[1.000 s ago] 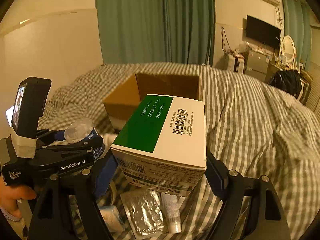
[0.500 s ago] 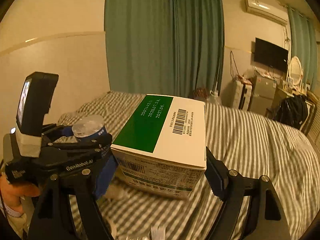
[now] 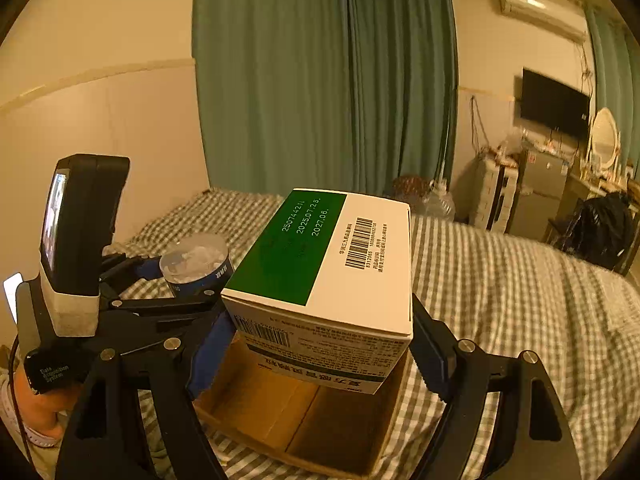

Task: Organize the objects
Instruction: 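Carry both items over the box and open both tools to drop them, then grasp the white tube with the right tool while the left tool grasps the tape roll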

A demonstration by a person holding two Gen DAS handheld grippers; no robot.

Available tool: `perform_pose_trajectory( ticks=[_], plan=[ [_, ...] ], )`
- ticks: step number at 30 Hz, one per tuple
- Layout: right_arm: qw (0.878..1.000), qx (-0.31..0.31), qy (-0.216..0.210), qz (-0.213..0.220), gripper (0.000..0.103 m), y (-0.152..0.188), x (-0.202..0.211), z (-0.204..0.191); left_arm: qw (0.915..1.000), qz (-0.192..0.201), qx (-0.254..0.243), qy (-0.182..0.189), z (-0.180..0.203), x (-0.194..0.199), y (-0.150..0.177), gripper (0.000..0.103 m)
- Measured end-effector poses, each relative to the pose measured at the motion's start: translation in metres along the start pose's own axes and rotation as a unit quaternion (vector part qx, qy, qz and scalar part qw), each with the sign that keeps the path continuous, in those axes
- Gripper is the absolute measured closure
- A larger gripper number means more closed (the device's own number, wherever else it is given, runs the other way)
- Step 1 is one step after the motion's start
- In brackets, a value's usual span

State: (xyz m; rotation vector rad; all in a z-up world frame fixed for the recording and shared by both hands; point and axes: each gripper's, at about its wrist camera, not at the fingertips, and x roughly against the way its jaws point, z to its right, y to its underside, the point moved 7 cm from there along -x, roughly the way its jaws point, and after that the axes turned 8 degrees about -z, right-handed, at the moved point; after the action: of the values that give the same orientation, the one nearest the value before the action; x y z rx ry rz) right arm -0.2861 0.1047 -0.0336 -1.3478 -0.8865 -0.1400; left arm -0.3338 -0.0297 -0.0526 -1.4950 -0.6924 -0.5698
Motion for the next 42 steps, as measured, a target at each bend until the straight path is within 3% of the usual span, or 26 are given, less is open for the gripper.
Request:
perform_pose_trajectory(
  ticks=[6, 11, 16, 18, 19, 21, 23, 27, 31, 37, 42],
  plan=[
    [0.999, -0.012, -0.007, -0.049, 0.023, 0.028, -0.046, 0.012, 0.9996, -0.019, -0.017, 0.010, 0.008, -0.040, 0.013, 0.039],
    [0.998, -0.003, -0.011, -0.063, 0.023, 0.039, -0.060, 0.009, 0.9989, -0.039, -0.026, 0.005, 0.014, -0.059, 0.028, 0.039],
    [0.998, -0.027, -0.031, -0.054, 0.014, 0.038, -0.055, 0.018, 0.9977, -0.062, -0.005, 0.027, 0.012, -0.065, 0.039, 0.037],
    [0.999, -0.030, -0.010, -0.038, 0.009, 0.035, -0.041, 0.024, 0.9974, -0.065, -0.003, 0.030, 0.009, -0.061, 0.043, 0.035],
    [0.999, -0.030, -0.006, -0.033, 0.008, 0.032, -0.036, 0.026, 0.9976, -0.061, -0.004, 0.033, 0.008, -0.055, 0.044, 0.033],
    [0.999, -0.031, 0.001, -0.023, 0.008, 0.025, -0.021, 0.028, 0.9985, -0.050, -0.004, 0.022, 0.006, -0.043, 0.042, 0.011],
    [0.999, -0.033, 0.007, -0.015, 0.008, 0.020, -0.004, 0.030, 0.9996, -0.028, -0.002, 0.000, 0.003, -0.024, 0.038, 0.006],
    [1.000, -0.022, 0.022, -0.001, 0.008, 0.011, 0.037, 0.029, 0.9999, -0.013, 0.010, -0.003, -0.004, 0.014, 0.037, 0.005],
    [0.999, 0.013, 0.032, 0.008, 0.008, 0.013, 0.084, 0.022, 0.9993, 0.000, 0.022, -0.030, -0.014, 0.058, 0.046, 0.003],
    [0.997, 0.059, 0.053, 0.007, 0.008, 0.045, 0.142, 0.003, 0.9974, 0.014, 0.040, -0.059, -0.029, 0.119, 0.085, 0.003],
    [0.995, 0.073, 0.055, -0.028, 0.008, 0.092, 0.150, -0.003, 0.9963, -0.012, 0.048, -0.069, -0.030, 0.132, 0.136, 0.003]
  ],
)
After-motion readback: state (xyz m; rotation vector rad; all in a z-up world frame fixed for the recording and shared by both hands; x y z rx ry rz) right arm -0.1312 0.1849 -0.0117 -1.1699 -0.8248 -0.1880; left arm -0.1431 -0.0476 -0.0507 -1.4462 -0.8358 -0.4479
